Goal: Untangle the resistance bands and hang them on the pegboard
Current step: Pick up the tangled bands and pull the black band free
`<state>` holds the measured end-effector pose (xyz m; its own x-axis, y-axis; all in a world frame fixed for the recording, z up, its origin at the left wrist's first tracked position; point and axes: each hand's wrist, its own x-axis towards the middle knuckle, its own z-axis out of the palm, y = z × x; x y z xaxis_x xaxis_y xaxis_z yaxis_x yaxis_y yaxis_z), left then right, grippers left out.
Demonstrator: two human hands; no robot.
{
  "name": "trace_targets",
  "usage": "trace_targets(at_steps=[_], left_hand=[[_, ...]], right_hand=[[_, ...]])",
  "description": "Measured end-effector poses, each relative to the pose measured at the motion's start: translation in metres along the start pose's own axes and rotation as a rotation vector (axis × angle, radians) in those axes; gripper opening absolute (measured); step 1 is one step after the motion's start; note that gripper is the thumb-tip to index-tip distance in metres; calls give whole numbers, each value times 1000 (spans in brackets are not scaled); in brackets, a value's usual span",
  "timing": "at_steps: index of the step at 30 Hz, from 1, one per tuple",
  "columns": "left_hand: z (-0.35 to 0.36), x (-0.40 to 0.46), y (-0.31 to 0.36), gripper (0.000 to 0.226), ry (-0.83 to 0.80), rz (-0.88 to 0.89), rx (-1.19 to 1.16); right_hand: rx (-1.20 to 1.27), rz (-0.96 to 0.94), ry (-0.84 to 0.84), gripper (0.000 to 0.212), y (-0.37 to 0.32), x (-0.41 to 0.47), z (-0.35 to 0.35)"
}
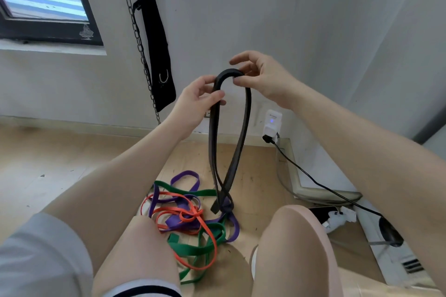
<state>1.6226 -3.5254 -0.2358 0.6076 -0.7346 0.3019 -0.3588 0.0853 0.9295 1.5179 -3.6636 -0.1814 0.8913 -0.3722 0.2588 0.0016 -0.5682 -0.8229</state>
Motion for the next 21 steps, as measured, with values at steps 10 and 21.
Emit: trace_targets(at_steps=[10,21], left_hand=[[2,-4,-5,19,29,22,-63],[1,-6,-20,16,-61,19,5]], right_hand=[[195,-34,105,22,19,-9,23],[-229,-154,102,13,24,-12,26]])
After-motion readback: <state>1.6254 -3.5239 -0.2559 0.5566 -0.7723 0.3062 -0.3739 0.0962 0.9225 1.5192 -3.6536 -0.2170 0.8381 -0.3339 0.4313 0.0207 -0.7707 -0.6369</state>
